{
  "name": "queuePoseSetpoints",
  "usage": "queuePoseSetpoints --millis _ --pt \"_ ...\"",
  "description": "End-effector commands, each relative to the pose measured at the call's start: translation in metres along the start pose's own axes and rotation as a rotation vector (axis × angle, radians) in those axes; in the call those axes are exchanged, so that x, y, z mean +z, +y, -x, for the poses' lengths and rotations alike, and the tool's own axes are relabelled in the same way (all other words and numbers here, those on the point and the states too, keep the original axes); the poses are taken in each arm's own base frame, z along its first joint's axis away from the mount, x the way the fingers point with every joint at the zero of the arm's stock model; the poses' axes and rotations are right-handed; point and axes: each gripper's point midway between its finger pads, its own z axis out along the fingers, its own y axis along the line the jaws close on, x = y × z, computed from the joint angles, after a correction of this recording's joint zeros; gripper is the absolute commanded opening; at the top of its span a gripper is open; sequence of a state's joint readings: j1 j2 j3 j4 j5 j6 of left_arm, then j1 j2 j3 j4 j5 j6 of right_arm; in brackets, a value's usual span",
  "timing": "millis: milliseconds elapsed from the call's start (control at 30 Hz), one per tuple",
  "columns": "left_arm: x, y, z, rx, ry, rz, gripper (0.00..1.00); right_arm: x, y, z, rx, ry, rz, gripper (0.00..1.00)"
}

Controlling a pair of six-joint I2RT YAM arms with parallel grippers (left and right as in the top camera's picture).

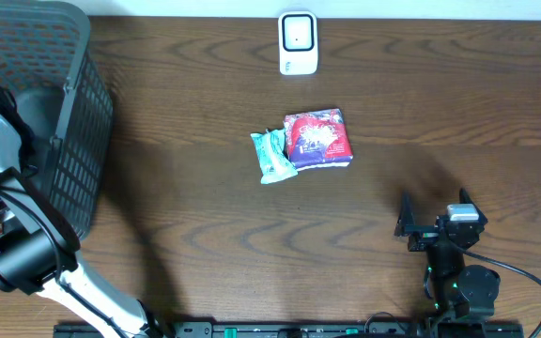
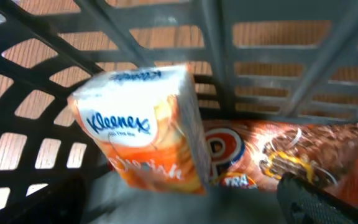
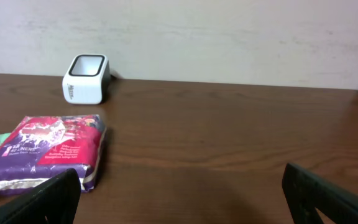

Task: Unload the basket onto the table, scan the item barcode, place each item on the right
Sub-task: 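Reach into the basket and grasp the orange Kleenex tissue pack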

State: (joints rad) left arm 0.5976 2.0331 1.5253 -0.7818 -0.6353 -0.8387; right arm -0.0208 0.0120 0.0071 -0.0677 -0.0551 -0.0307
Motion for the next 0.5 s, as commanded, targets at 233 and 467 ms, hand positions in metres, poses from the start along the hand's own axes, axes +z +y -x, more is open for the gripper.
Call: queuePoseSetpoints --millis 233,467 --pt "0.018 0.022 0.007 -0.040 -0.001 0.065 0.98 0.000 0.003 0.000 -0.009 -0.001 0.012 0.99" --pt "0.020 0.022 0.010 -0.052 -0.001 0.060 0.80 0.000 0.003 0.000 -0.009 -0.001 0.013 0.99"
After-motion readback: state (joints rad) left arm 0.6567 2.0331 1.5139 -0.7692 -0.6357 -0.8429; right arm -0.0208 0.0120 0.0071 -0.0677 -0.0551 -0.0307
